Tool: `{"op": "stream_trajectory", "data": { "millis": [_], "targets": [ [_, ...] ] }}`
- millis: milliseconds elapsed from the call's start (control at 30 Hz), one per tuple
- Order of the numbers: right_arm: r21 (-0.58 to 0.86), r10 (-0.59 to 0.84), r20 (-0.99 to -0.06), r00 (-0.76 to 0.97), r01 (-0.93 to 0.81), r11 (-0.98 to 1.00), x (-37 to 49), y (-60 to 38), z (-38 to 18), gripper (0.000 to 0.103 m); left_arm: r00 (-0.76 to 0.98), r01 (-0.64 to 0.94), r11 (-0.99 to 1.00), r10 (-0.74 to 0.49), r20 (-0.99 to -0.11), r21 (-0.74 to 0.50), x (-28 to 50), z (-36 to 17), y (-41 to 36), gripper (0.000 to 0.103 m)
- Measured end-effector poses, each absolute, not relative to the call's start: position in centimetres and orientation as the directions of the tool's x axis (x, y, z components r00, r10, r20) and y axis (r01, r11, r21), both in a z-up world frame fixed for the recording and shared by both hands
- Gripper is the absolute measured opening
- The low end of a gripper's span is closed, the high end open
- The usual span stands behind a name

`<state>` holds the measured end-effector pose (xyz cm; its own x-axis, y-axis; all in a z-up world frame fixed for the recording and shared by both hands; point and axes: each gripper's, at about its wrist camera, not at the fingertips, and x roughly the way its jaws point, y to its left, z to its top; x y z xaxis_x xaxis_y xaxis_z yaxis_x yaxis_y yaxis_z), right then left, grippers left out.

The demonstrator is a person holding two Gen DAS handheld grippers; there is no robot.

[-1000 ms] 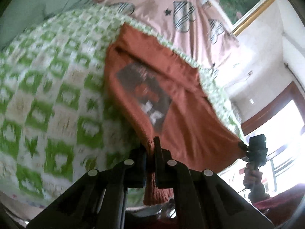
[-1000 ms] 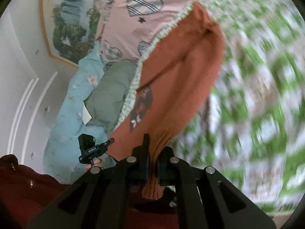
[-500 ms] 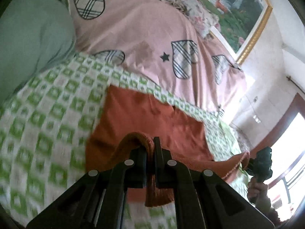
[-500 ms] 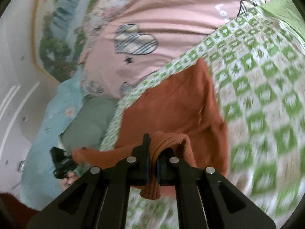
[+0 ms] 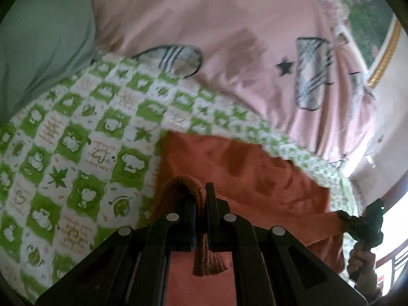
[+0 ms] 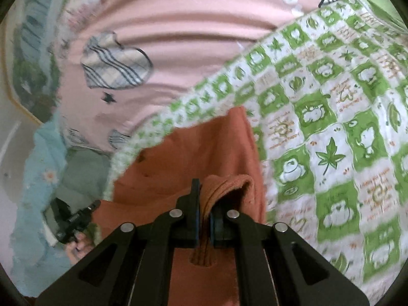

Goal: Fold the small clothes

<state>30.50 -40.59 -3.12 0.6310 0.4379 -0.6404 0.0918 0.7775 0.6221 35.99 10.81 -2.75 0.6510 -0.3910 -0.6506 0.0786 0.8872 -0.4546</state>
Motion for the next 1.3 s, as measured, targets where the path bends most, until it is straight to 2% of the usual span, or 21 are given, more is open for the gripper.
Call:
{"op": "stream_trajectory", "data": {
  "millis": [167,200,233,267,300,333,367,400,500,567,600,667,767,900,933,1033,1133,1200,1267,1300],
  "targets": [
    [0.616,0.426,-0.671,0.607,0.136,0.776,30.7,-40.9,-4.7,0.008,0.599,0.041,0.900,-0.370,-0.710,-0.435,37.2,-6.0,10.8,0.007],
    [0.612,0.418,-0.669,0.614,0.137,0.779,30.2,-41.0,-4.4,0.012,0.600,0.043,0.897,-0.375,-0.706,-0.440,36.7,-5.9,10.8,0.007],
    [0.597,0.397,-0.673,0.624,0.143,0.789,29.5,-41.1,-3.9,0.020,0.603,0.044,0.896,-0.376,-0.704,-0.442,36.1,-5.6,10.9,0.011],
    [0.551,0.333,-0.685,0.647,0.162,0.819,28.3,-41.2,-2.9,0.026,0.601,0.047,0.897,-0.377,-0.705,-0.439,35.3,-5.3,10.8,0.017],
    [0.504,0.273,-0.695,0.665,0.181,0.845,27.4,-41.0,-2.1,0.037,0.600,0.060,0.896,-0.384,-0.702,-0.439,34.4,-4.9,10.7,0.020],
    [0.451,0.208,-0.698,0.685,0.196,0.871,26.5,-40.7,-1.2,0.042,0.601,0.076,0.896,-0.392,-0.696,-0.438,33.2,-4.5,10.4,0.024],
    [0.396,0.158,-0.683,0.713,0.180,0.900,25.2,-39.6,0.0,0.042,0.601,0.104,0.892,-0.408,-0.687,-0.439,31.9,-4.0,9.9,0.025],
    [0.390,0.180,-0.669,0.721,0.134,0.911,24.7,-38.6,0.5,0.042,0.596,0.137,0.886,-0.432,-0.677,-0.444,30.8,-3.6,9.2,0.025],
    [0.394,0.384,-0.698,0.604,-0.124,0.911,24.8,-32.8,-0.2,0.042,0.517,0.251,0.849,-0.524,-0.677,-0.465,28.7,-3.6,5.4,0.026],
    [0.400,0.468,-0.732,0.495,-0.244,0.883,25.2,-29.4,-1.7,0.042,0.431,0.327,0.834,-0.550,-0.716,-0.444,28.2,-4.7,1.9,0.026],
    [0.373,0.467,-0.770,0.434,-0.287,0.882,25.6,-27.8,-2.8,0.041,0.400,0.357,0.833,-0.545,-0.737,-0.422,28.3,-5.3,0.6,0.026],
    [0.255,0.372,-0.836,0.403,-0.315,0.914,26.5,-26.4,-4.3,0.041,0.377,0.402,0.847,-0.499,-0.780,-0.348,28.9,-6.3,-1.2,0.025],
    [0.205,0.310,-0.844,0.438,-0.270,0.941,29.0,-28.2,-4.6,0.039,0.369,0.390,0.857,-0.479,-0.796,-0.335,31.7,-6.9,-0.6,0.007],
    [0.164,0.201,-0.809,0.552,-0.116,0.980,33.0,-32.4,-3.3,0.038,0.427,0.328,0.884,-0.453,-0.783,-0.333,37.0,-6.0,2.0,0.007],
    [0.164,0.172,-0.794,0.583,-0.067,0.984,33.8,-33.6,-2.8,0.038,0.469,0.287,0.907,-0.412,-0.781,-0.307,38.5,-5.5,2.9,0.007],
    [0.282,0.149,-0.724,0.674,0.091,0.955,35.1,-37.9,-1.6,0.038,0.538,0.180,0.936,-0.352,-0.766,-0.304,41.4,-4.7,5.7,0.006],
    [0.337,0.139,-0.694,0.706,0.148,0.930,34.4,-39.2,-0.9,0.039,0.594,0.053,0.935,-0.312,-0.741,-0.351,42.6,-3.8,8.8,0.008],
    [0.359,0.160,-0.679,0.716,0.133,0.924,32.8,-38.9,-0.4,0.039,0.607,0.017,0.908,-0.342,-0.717,-0.419,41.8,-3.5,10.4,0.010],
    [0.366,0.183,-0.671,0.719,0.106,0.924,31.0,-37.4,0.0,0.040,0.629,0.018,0.911,-0.331,-0.704,-0.412,39.5,-3.0,10.6,0.030],
    [0.372,0.195,-0.668,0.718,0.095,0.924,29.9,-36.9,0.0,0.040,0.637,0.026,0.914,-0.327,-0.699,-0.404,38.2,-2.9,10.6,0.033]
  ]
}}
